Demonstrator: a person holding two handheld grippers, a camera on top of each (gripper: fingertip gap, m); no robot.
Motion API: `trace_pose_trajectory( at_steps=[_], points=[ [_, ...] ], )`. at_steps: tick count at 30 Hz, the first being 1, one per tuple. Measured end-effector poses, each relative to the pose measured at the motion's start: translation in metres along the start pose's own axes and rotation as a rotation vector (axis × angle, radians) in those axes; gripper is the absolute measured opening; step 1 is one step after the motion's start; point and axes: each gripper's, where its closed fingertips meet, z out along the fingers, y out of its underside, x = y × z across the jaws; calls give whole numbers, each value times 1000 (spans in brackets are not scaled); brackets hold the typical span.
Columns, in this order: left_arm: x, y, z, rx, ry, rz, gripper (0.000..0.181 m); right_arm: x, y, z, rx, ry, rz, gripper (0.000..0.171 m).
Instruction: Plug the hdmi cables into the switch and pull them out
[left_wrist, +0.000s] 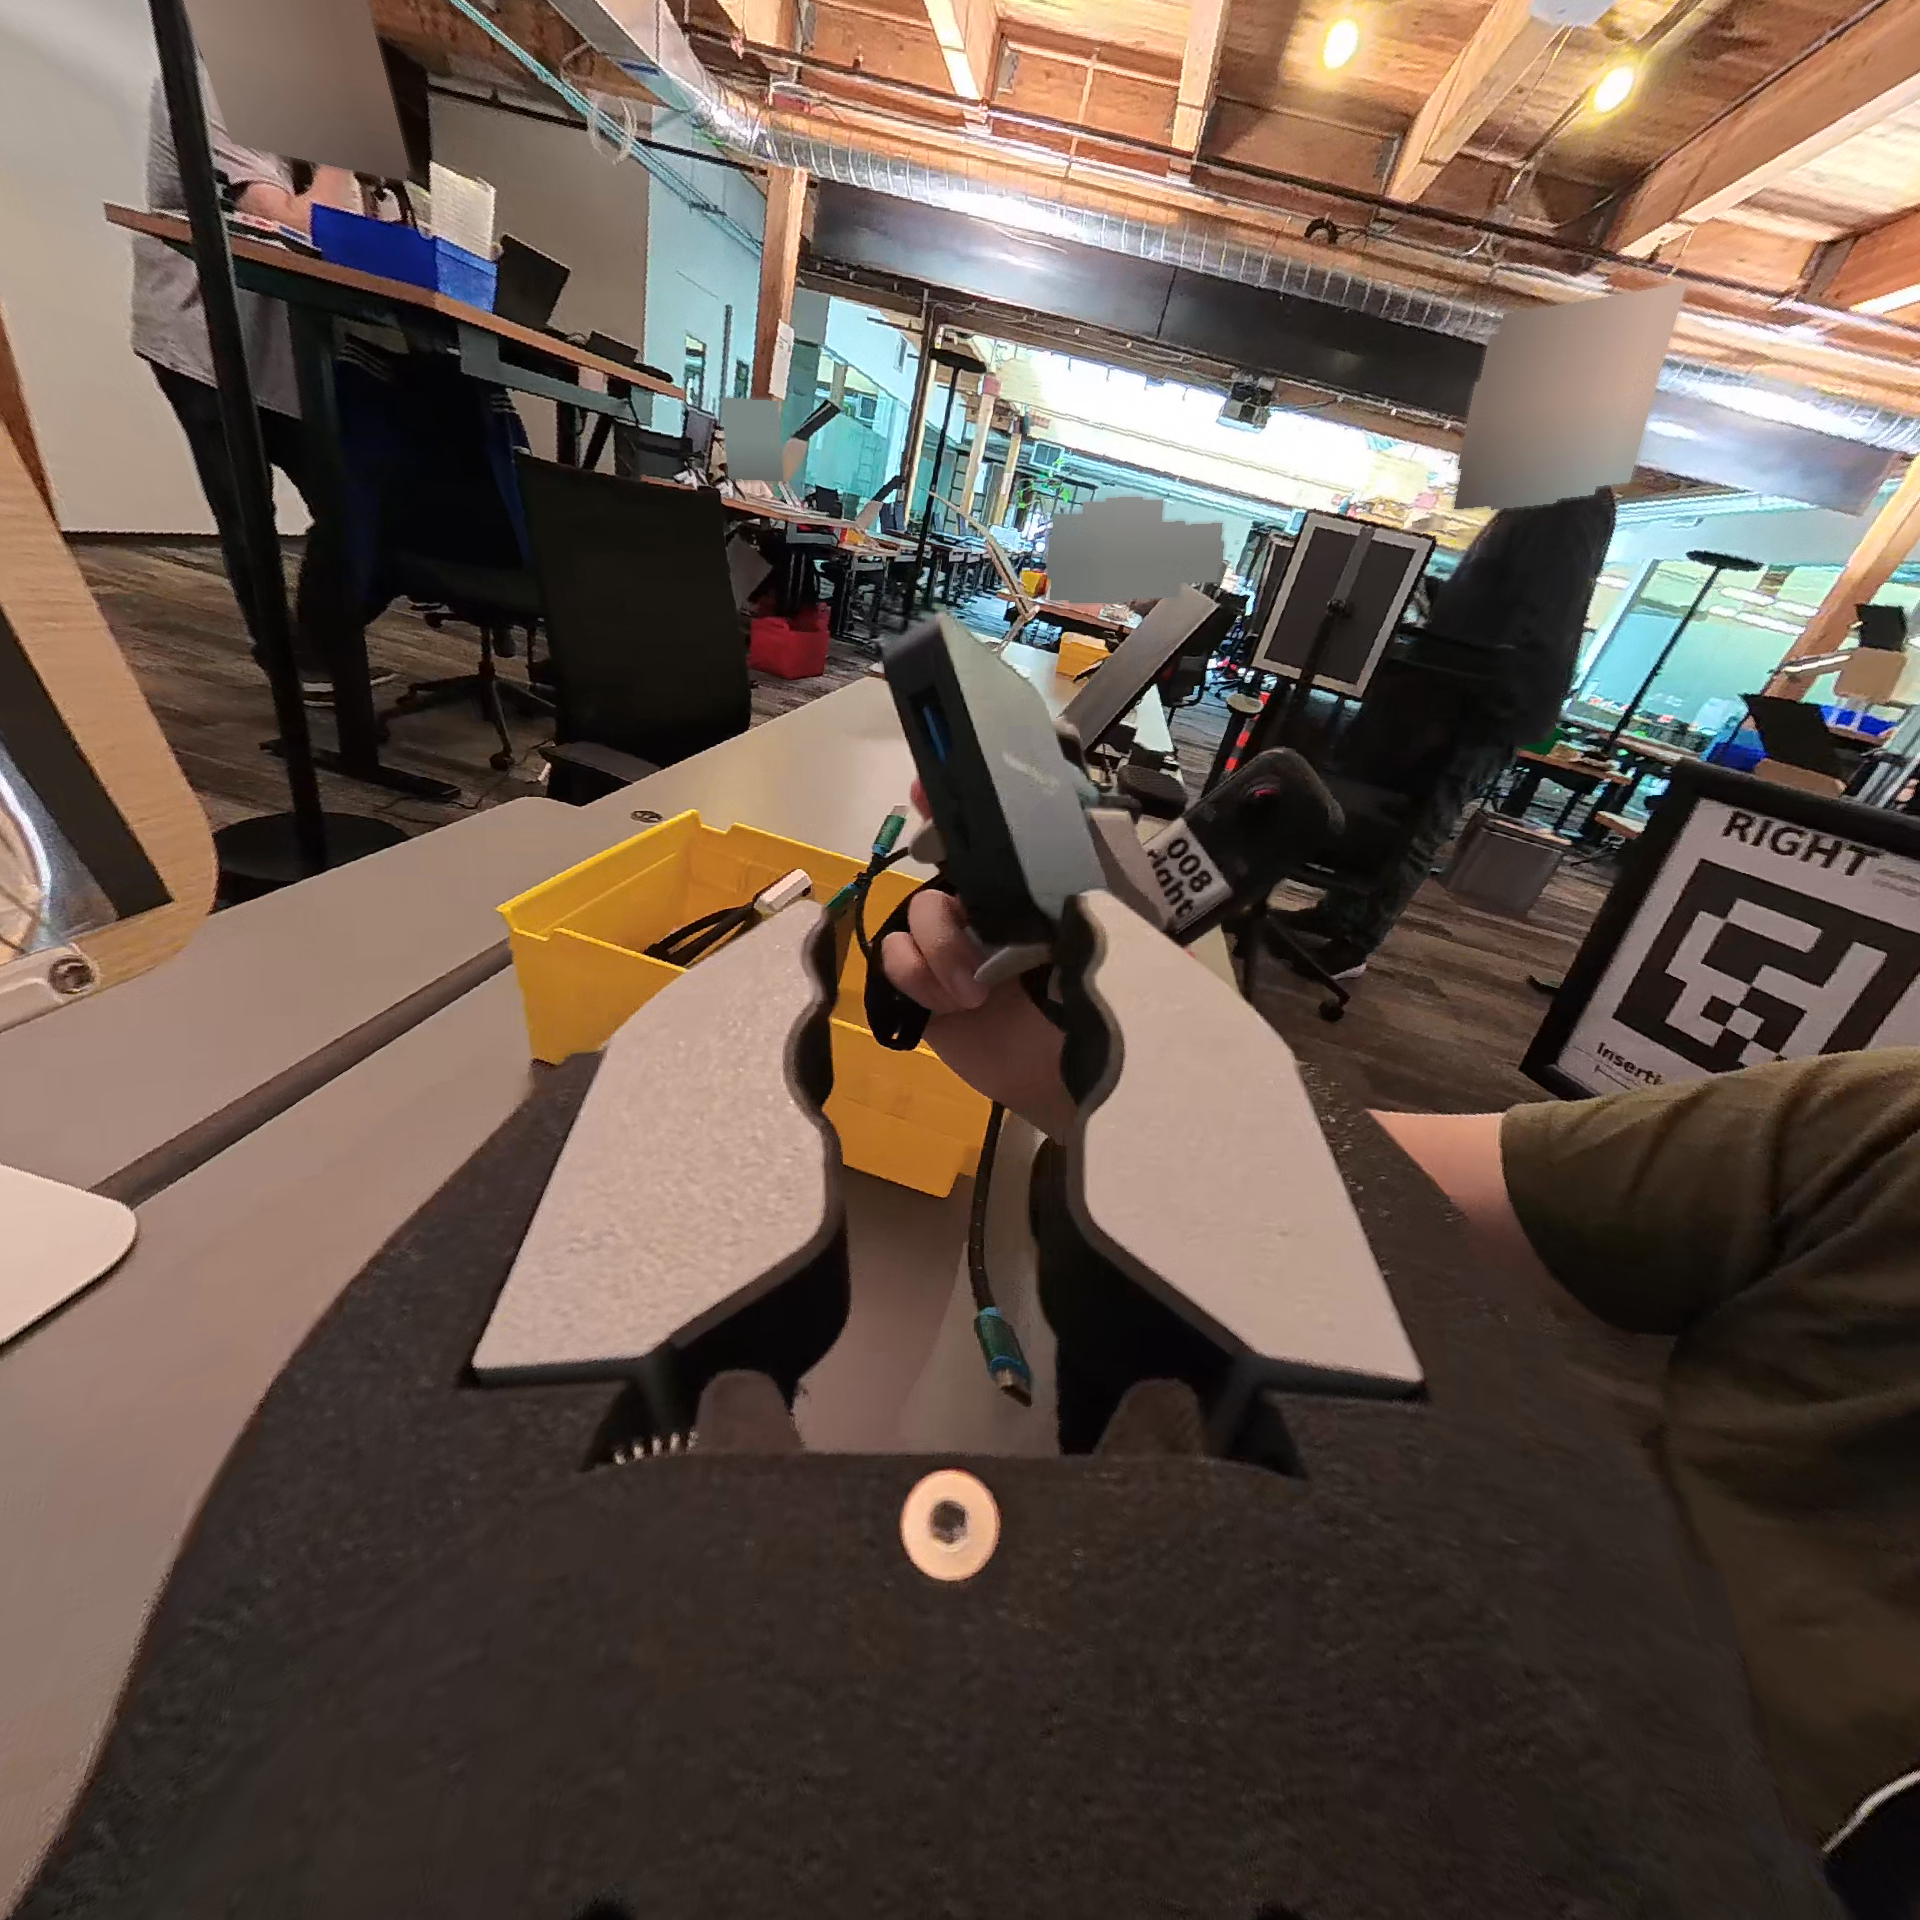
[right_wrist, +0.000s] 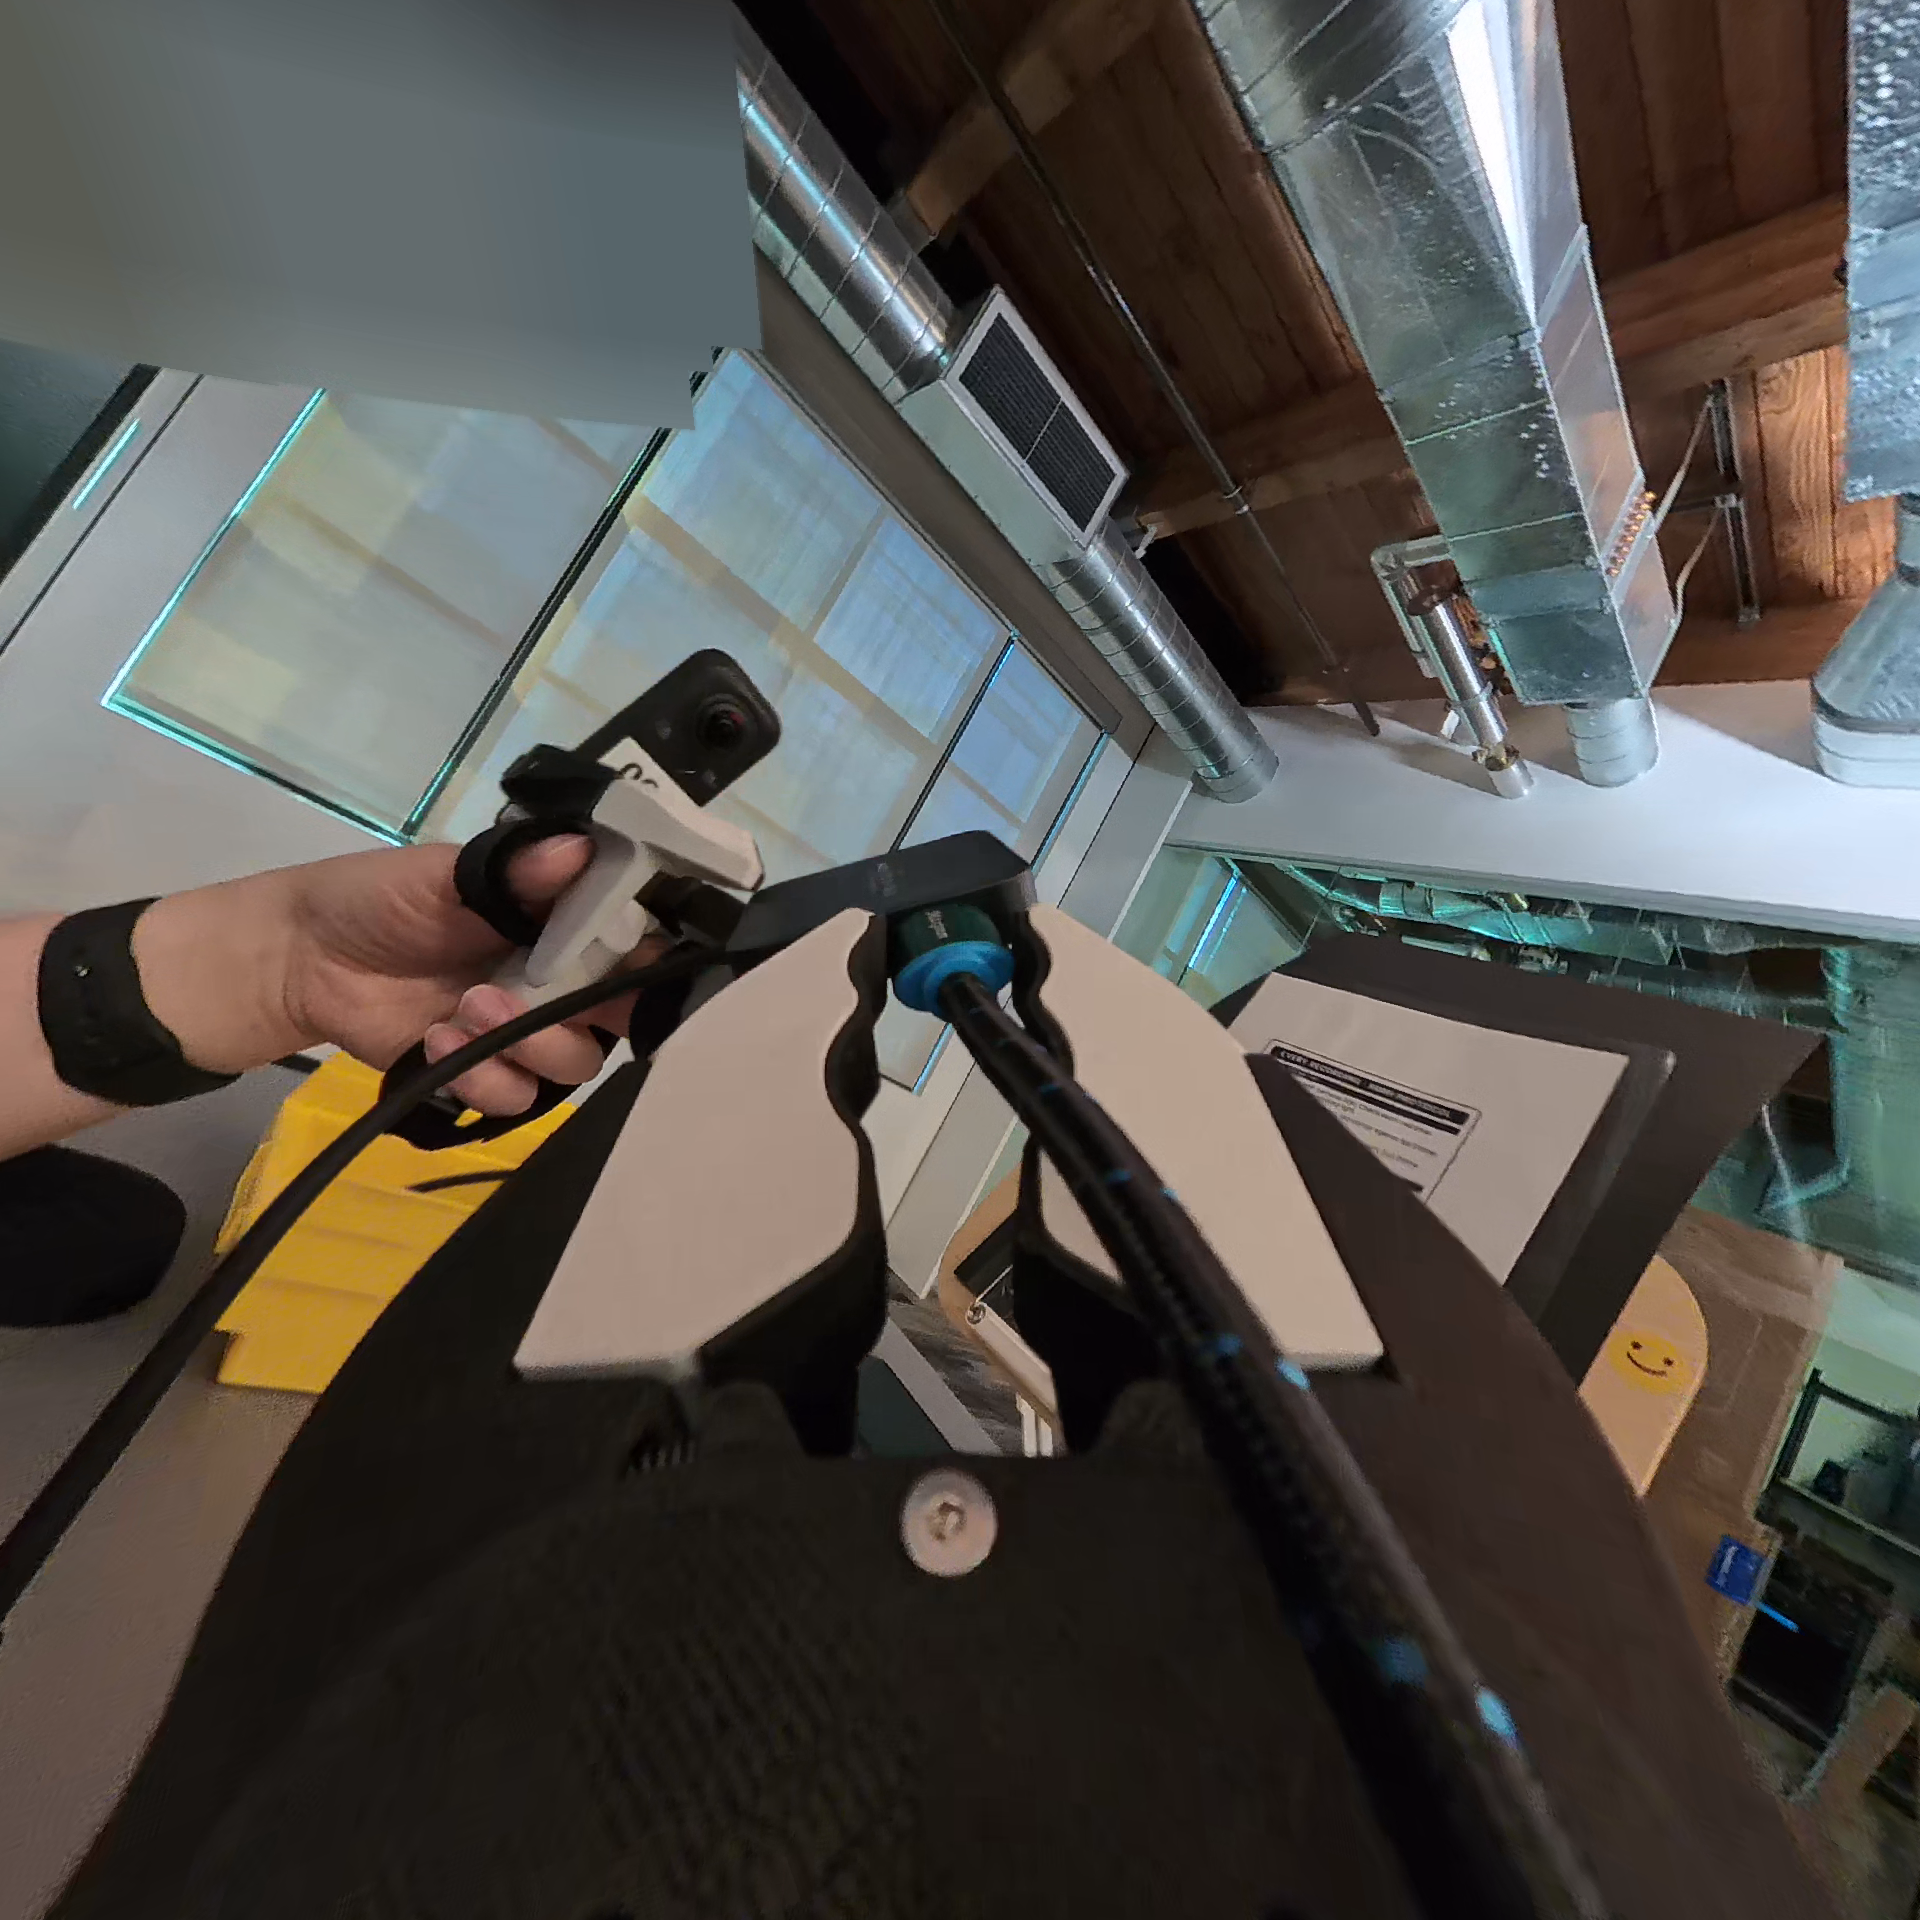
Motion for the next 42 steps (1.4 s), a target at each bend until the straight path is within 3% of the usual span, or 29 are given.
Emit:
trace_pose_trajectory(
  at_steps=[1, 6, 16, 27, 42],
  points=[
    [2, 0, 1, 4, 12, -8, 41, -3, 0, 0, 2, -15, -15, 24],
    [7, 4, 3, -25, 37, 10, 43, -11, -1, 2, 6, -55, -21, 24],
    [16, 8, -2, -92, 38, 86, 43, 15, -5, -10, 90, -15, 167, 23],
    [-17, 22, -2, -216, -225, 289, 43, -1, 8, -5, 15, -63, 72, 24],
    [-8, 37, -5, -321, -172, 329, 43, -10, -3, -3, 36, -91, 13, 24]
  ],
)
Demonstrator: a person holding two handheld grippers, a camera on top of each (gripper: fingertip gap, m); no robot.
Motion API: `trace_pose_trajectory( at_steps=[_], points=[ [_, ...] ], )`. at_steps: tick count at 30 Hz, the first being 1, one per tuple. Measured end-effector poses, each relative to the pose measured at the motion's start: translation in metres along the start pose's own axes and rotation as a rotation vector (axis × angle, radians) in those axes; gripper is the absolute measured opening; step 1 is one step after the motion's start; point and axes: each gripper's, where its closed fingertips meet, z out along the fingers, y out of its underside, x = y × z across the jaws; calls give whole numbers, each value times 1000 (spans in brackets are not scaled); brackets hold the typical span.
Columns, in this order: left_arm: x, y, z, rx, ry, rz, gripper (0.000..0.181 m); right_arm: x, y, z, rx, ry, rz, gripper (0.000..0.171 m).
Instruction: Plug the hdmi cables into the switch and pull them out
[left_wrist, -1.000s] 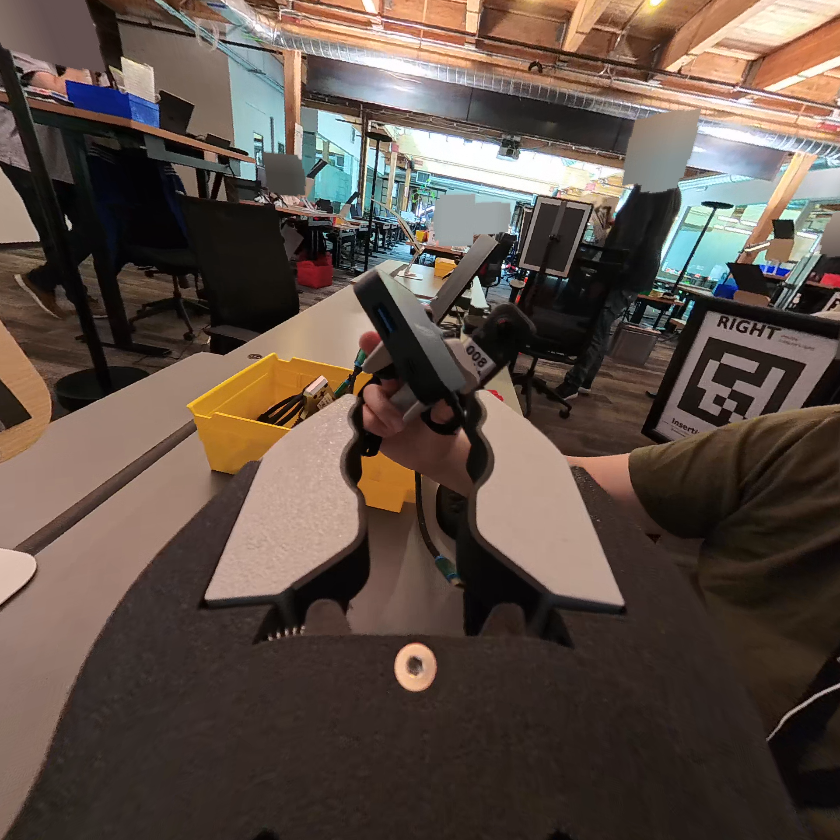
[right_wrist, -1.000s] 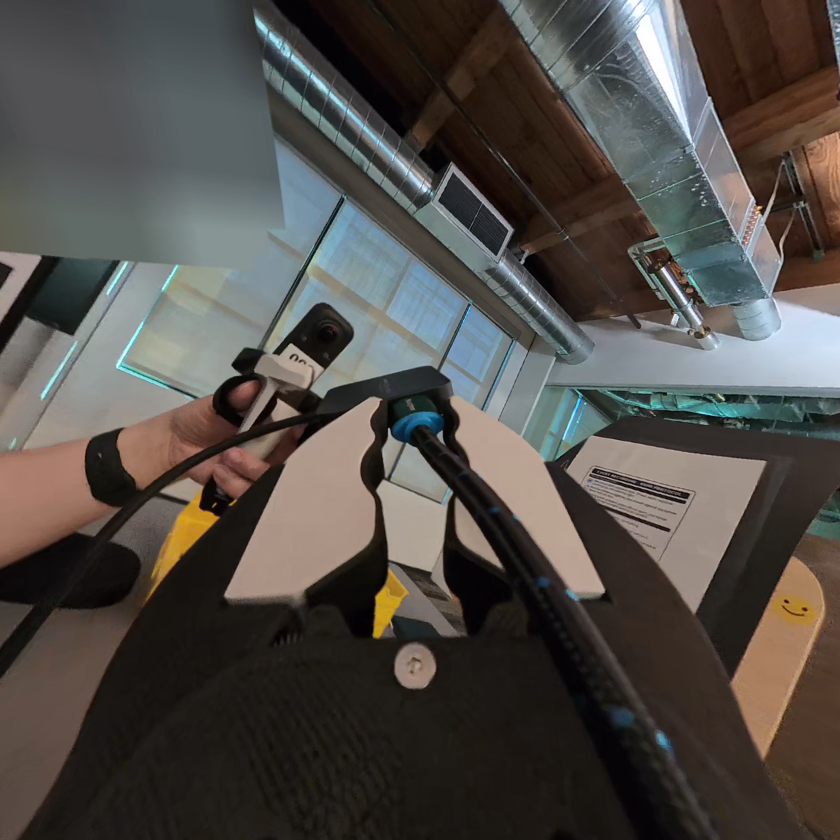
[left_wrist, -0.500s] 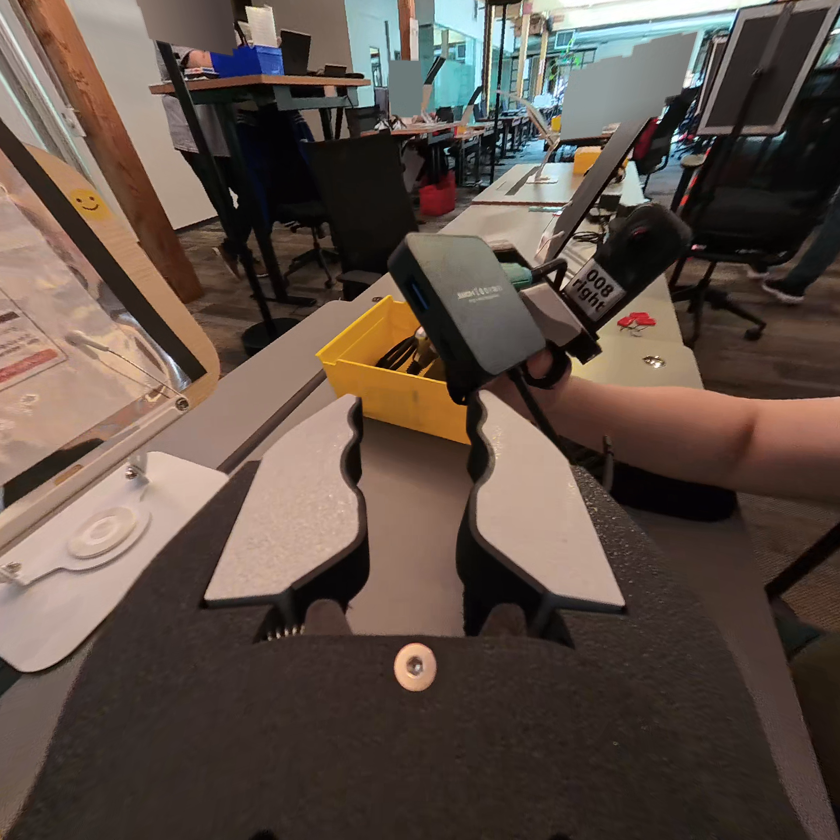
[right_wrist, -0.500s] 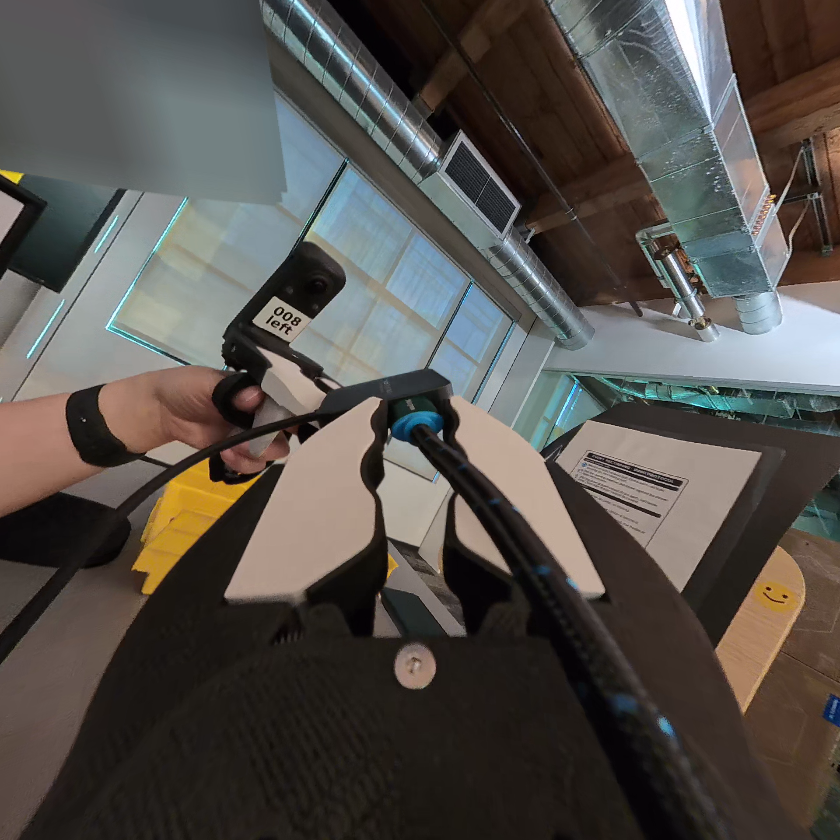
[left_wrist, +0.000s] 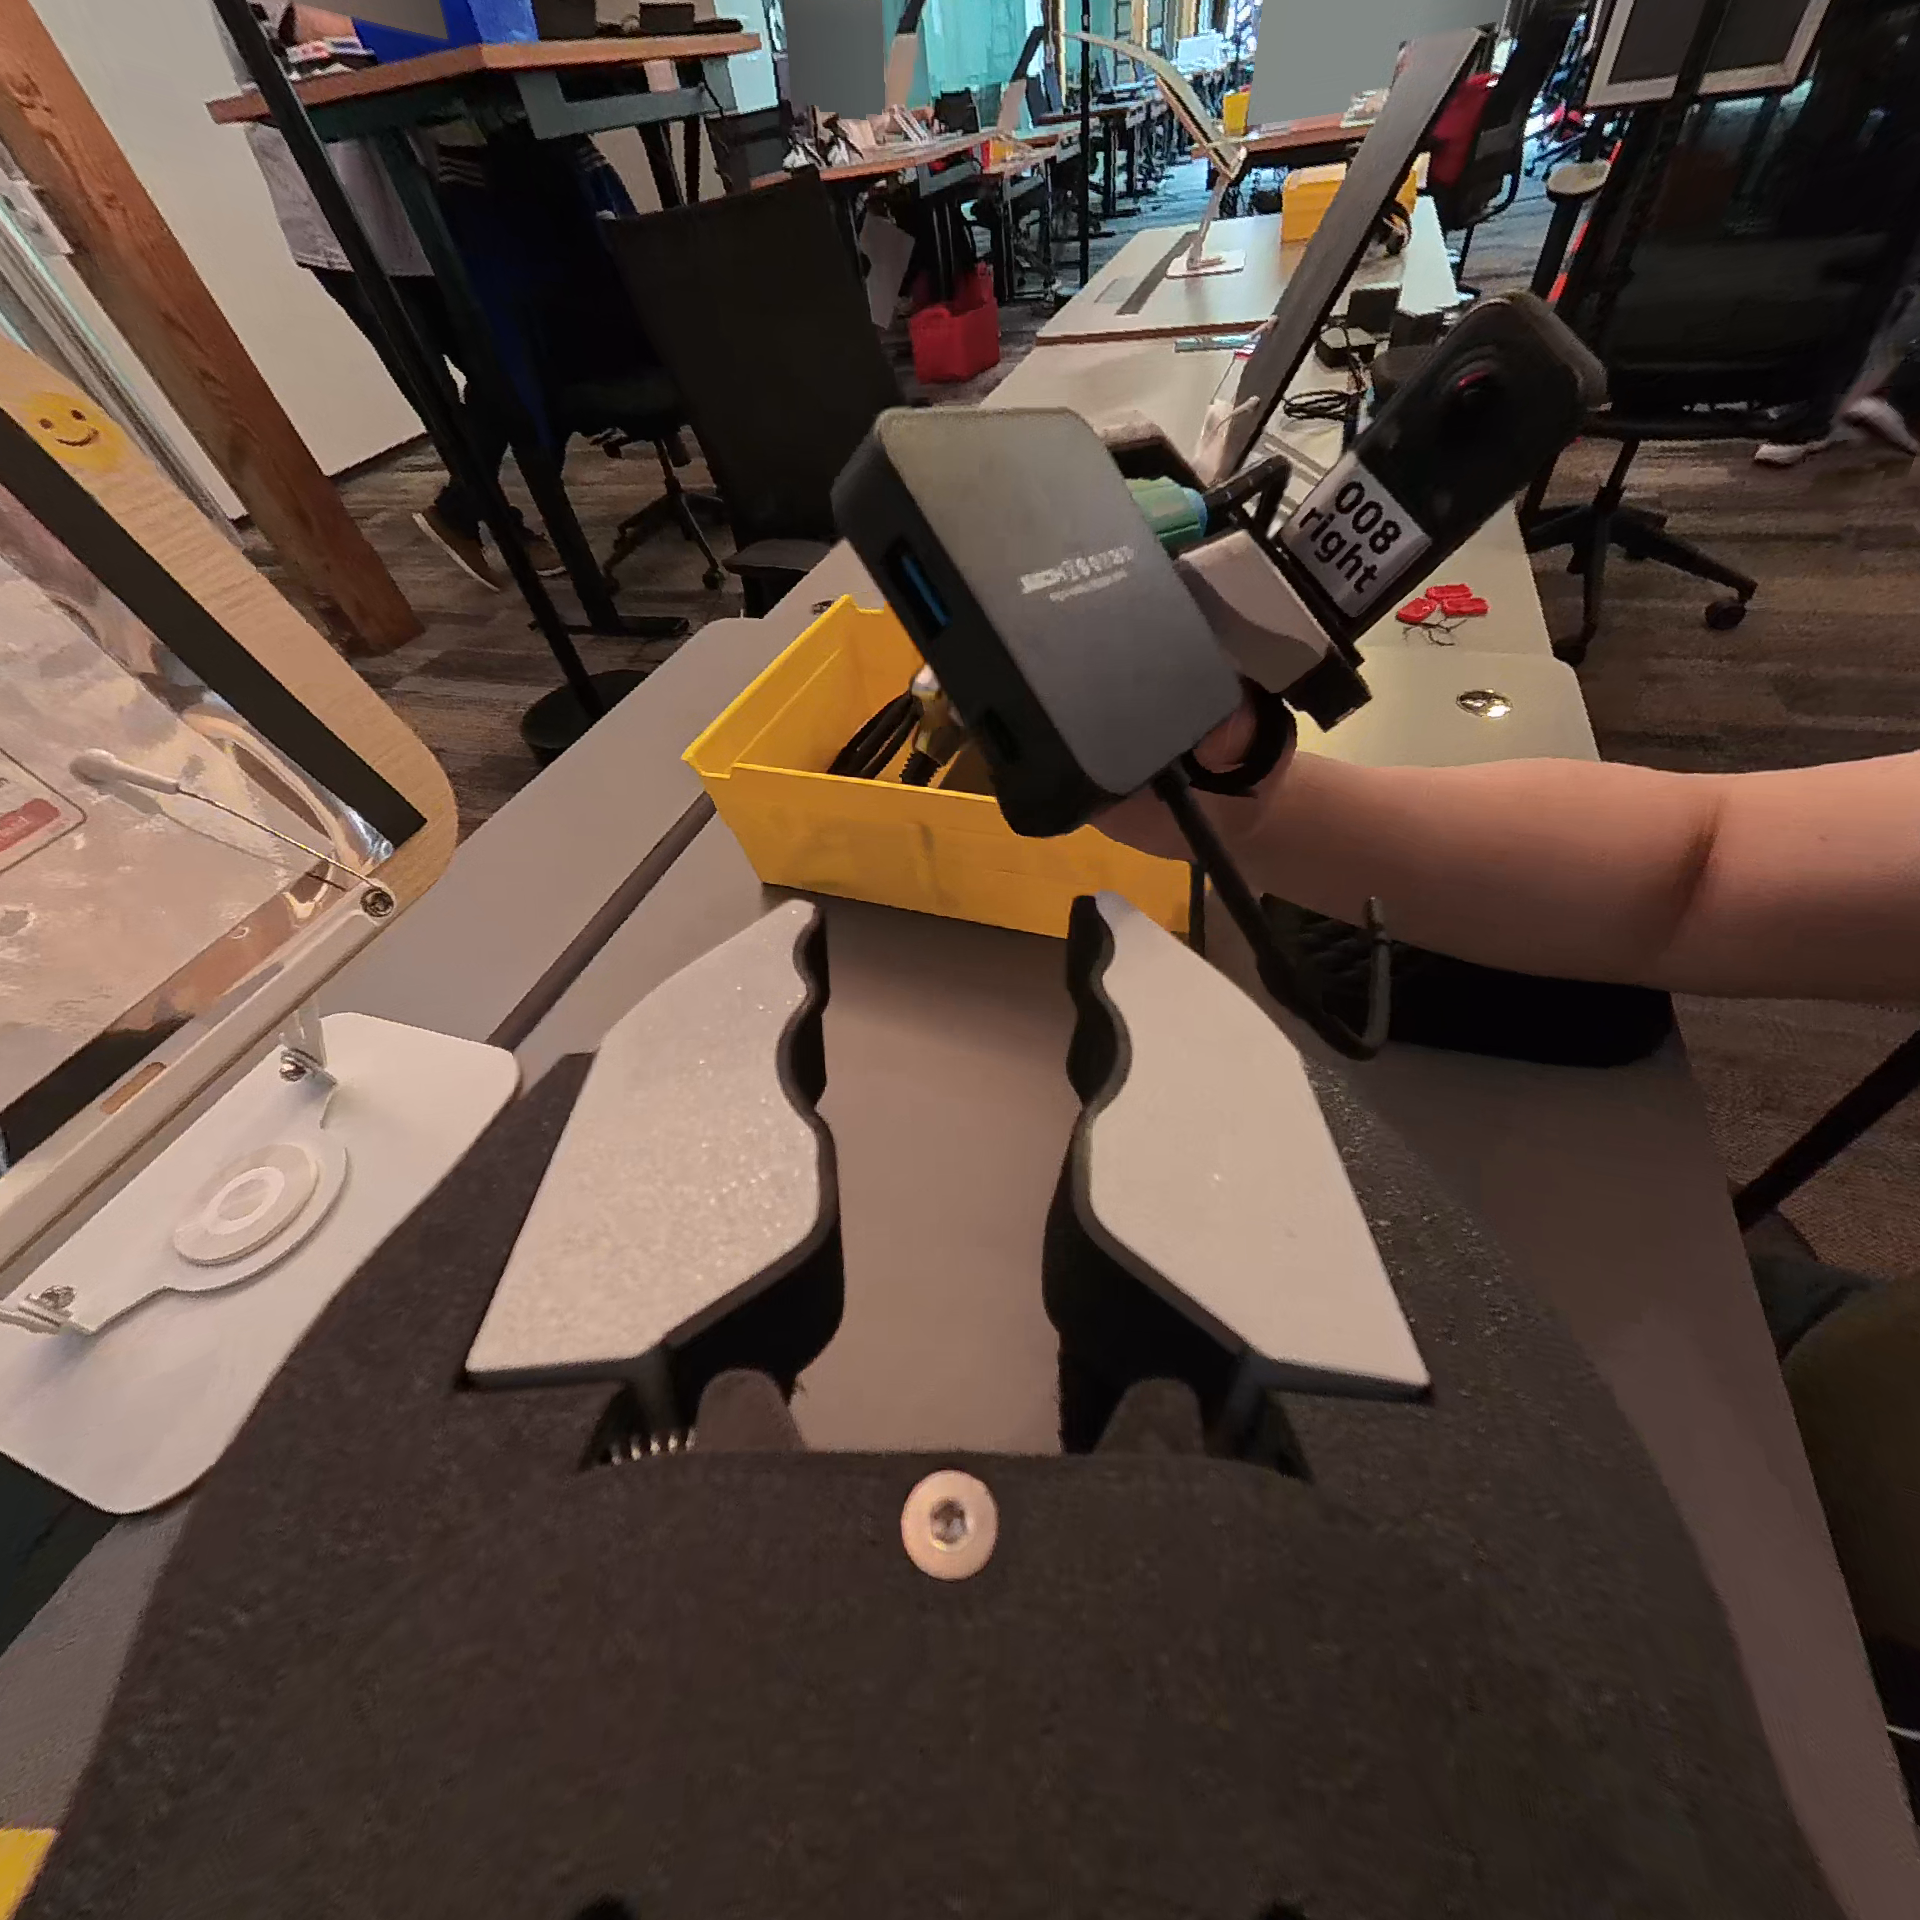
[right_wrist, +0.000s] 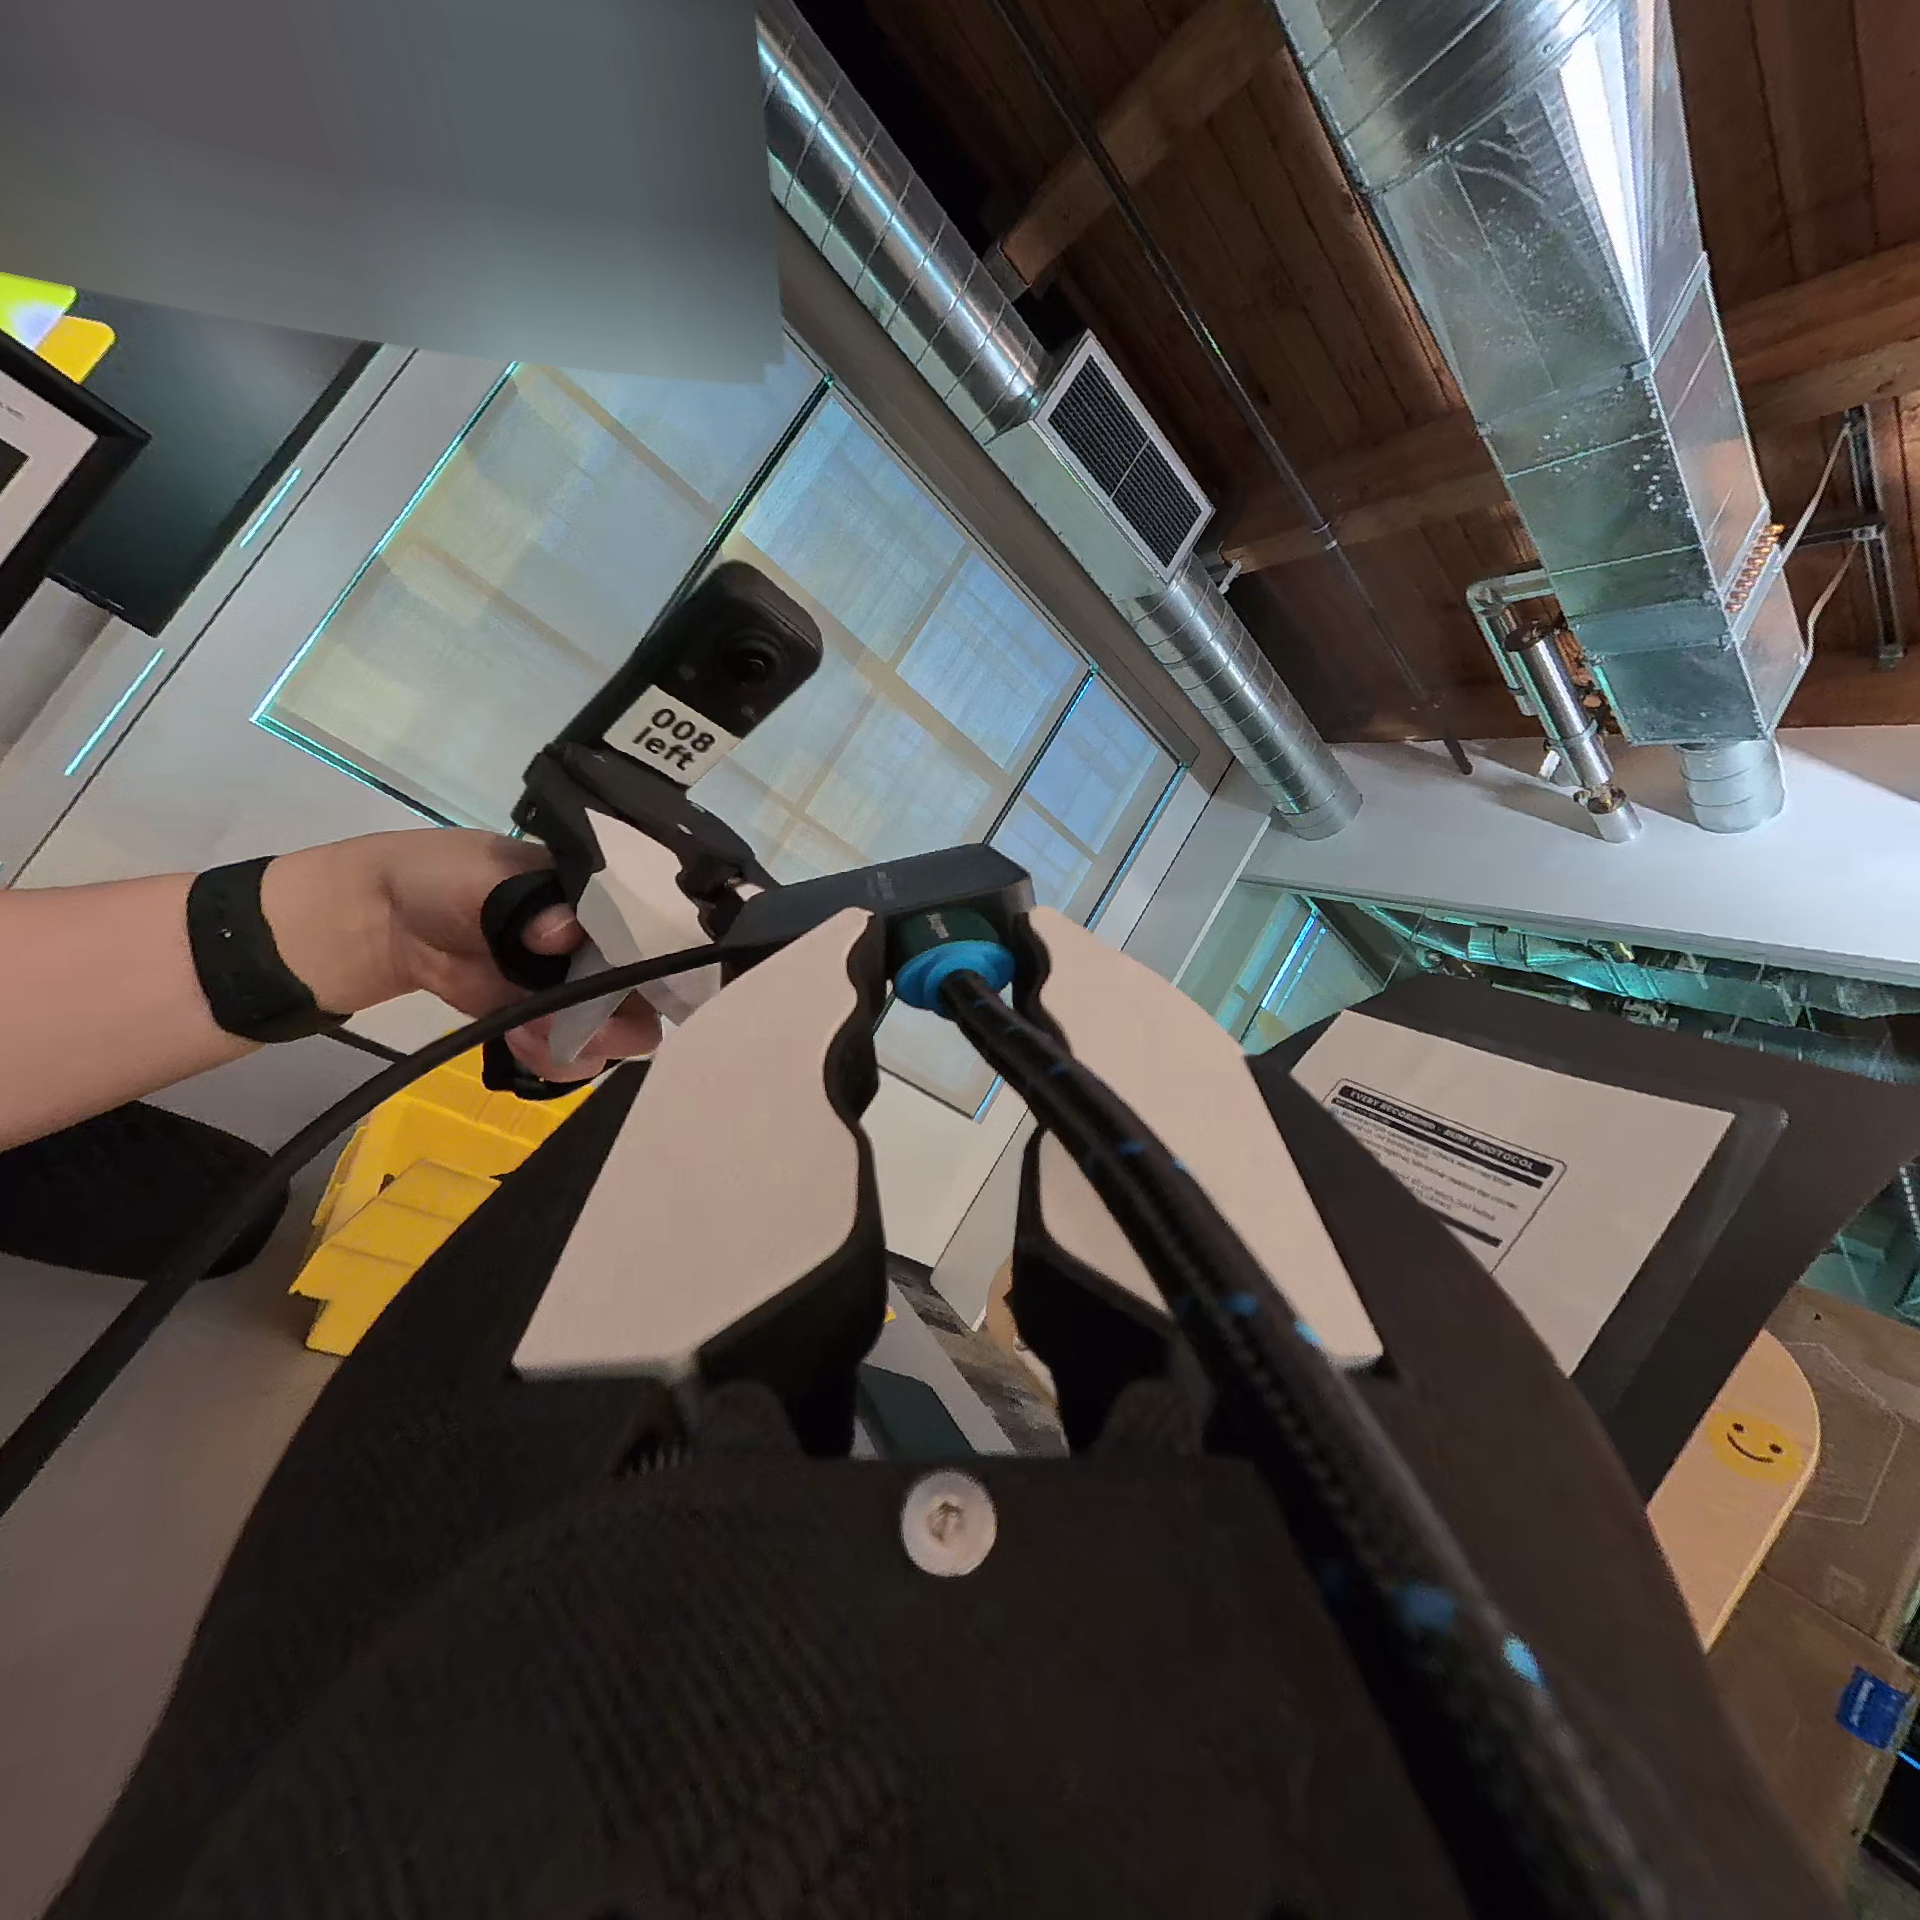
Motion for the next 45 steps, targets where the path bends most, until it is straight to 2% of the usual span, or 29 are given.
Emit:
trace_pose_trajectory(
  at_steps=[3, 8, 11, 15, 25, 45],
  points=[
    [7, -2, -9, 8, 73, -62, 43, -6, -4, 2, 5, -20, -31, 24],
    [25, -23, -31, 140, 233, -135, 43, -21, -8, 7, -12, -68, -121, 23],
    [34, -28, -37, 161, 309, -179, 43, -28, -9, 11, -16, -85, -139, 24],
    [33, -19, -28, 105, 286, -173, 47, -33, -9, 13, -16, -96, -140, 24],
    [35, -16, -11, 90, 335, -276, 47, -38, -5, 15, -35, -107, -170, 23],
    [42, -10, -13, 43, 347, -220, 46, -15, -10, 10, 2, -25, -72, 23]
  ],
)
